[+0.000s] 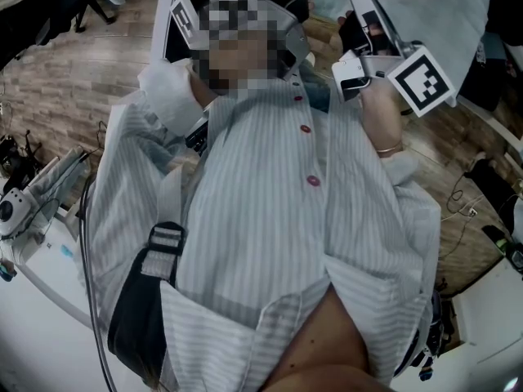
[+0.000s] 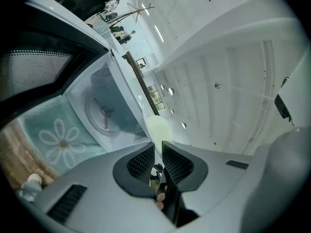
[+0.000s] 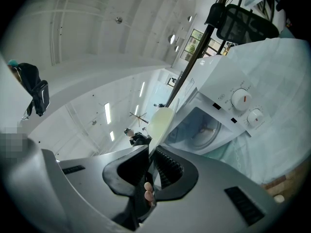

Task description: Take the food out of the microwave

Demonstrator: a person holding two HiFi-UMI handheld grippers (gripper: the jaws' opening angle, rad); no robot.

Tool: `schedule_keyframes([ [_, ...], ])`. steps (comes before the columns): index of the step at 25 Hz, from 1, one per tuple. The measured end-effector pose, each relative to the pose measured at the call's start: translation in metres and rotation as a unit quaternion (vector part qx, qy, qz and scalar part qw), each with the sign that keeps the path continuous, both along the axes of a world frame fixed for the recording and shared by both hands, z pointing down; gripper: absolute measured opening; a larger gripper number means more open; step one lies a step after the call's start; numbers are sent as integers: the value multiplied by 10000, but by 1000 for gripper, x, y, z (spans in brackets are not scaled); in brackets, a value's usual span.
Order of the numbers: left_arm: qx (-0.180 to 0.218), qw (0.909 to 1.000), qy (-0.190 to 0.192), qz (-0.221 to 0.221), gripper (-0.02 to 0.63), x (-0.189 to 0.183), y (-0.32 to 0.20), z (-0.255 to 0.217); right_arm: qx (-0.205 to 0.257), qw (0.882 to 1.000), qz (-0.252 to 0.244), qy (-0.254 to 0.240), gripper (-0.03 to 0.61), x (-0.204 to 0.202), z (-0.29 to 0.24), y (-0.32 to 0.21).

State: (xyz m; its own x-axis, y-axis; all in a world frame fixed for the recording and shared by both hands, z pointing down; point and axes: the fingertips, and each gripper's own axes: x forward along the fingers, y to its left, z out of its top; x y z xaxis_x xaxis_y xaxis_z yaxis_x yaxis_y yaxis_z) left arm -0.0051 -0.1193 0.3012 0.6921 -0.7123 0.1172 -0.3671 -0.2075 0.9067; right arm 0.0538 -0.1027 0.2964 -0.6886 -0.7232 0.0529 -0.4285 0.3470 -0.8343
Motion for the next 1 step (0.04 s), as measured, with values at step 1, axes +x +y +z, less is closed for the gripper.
schedule_keyframes([
  [1, -3, 10000, 3, 5, 51, 0, 0, 0, -7, 10000, 12, -4, 66, 0, 0, 0],
])
